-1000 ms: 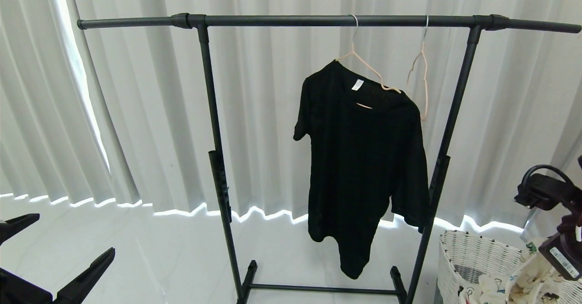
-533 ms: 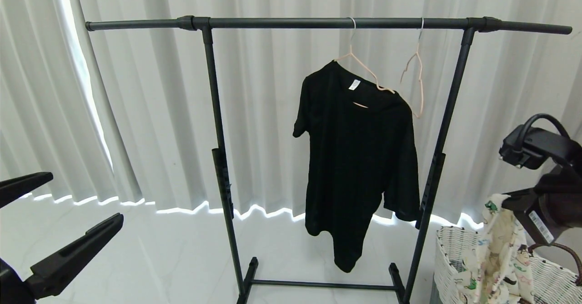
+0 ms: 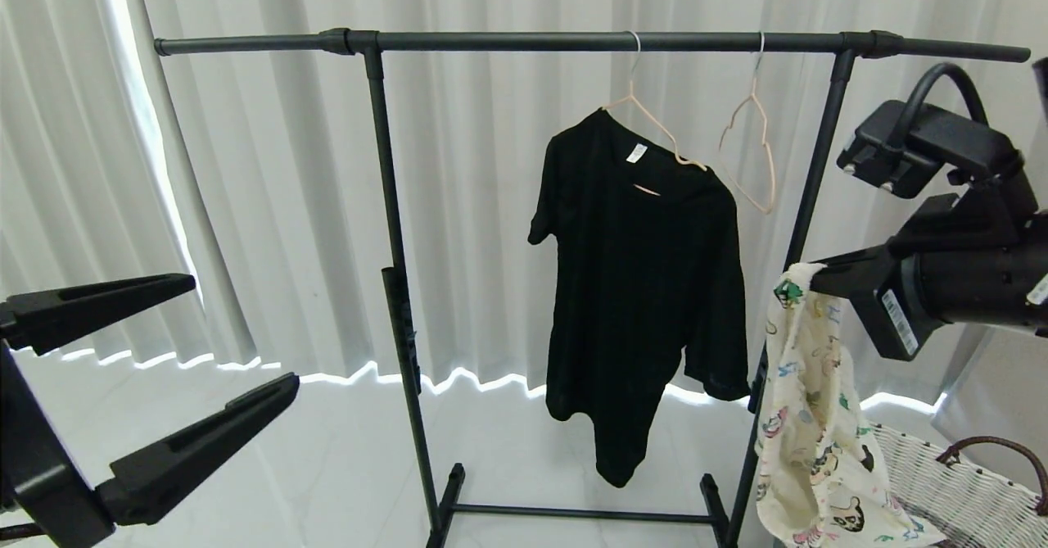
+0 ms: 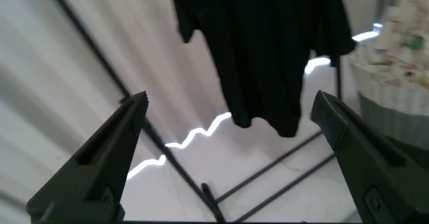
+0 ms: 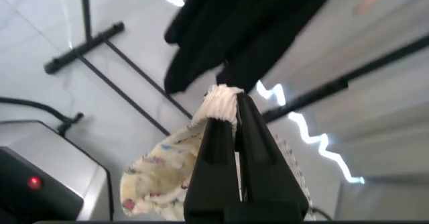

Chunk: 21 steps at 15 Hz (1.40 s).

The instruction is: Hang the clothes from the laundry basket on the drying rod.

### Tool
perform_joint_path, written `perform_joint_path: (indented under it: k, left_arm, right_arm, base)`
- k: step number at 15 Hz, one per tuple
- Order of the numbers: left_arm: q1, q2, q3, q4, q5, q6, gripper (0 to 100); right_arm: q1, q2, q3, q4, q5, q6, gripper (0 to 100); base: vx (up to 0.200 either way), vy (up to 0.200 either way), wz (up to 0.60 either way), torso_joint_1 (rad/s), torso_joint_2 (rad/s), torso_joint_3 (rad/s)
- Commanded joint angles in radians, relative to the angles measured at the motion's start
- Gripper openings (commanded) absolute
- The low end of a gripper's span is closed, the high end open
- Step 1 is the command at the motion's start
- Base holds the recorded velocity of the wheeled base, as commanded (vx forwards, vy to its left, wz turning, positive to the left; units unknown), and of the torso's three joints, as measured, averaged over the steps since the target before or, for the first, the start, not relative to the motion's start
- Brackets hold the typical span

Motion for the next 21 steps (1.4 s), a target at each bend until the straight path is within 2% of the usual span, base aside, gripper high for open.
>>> perform_joint_path:
  k: [1, 4, 7, 8, 10, 16, 21]
  left_arm:
    - [-0.045, 0.046, 0.016, -0.001, 0.000, -0.001, 100]
    - [-0.049, 0.073, 0.001, -0.003, -0.006, -0.030, 100]
    - [-0.114, 0.085, -0.056, -0.004, -0.044, -0.220, 100]
    - [-0.160, 0.094, -0.091, -0.004, -0.040, -0.317, 100]
    - [-0.186, 0.139, -0.139, -0.004, -0.032, -0.396, 100]
    - [-0.198, 0.341, -0.245, -0.004, -0.029, -0.407, 100]
    - [-0.206, 0.461, -0.309, -0.004, 0.035, -0.410, 100]
  right_arm:
    - [0.038, 0.059, -0.065, -0.002, 0.000, 0.009, 0]
    - [0.089, 0.138, -0.180, -0.004, 0.000, 0.043, 0]
    - [0.127, 0.210, -0.278, -0.021, 0.000, 0.055, 0]
    - [0.149, 0.247, -0.328, -0.025, 0.000, 0.055, 0]
    - [0.182, 0.309, -0.416, -0.025, 0.000, 0.072, 0]
    - [0.270, 0.431, -0.612, -0.022, -0.002, 0.081, 0]
    - [0.279, 0.438, -0.651, -0.022, -0.002, 0.081, 0]
  base:
    - [0.000, 0.000, 0.00, 0.000, 0.00, 0.000]
    - [0.000, 0.000, 0.00, 0.000, 0.00, 0.000]
    - [0.000, 0.000, 0.00, 0.000, 0.00, 0.000]
    - [0.000, 0.000, 0.00, 0.000, 0.00, 0.000]
    - [0.000, 0.000, 0.00, 0.000, 0.00, 0.000]
    - [0.000, 0.000, 0.00, 0.000, 0.00, 0.000]
    - [0.000, 0.000, 0.00, 0.000, 0.00, 0.000]
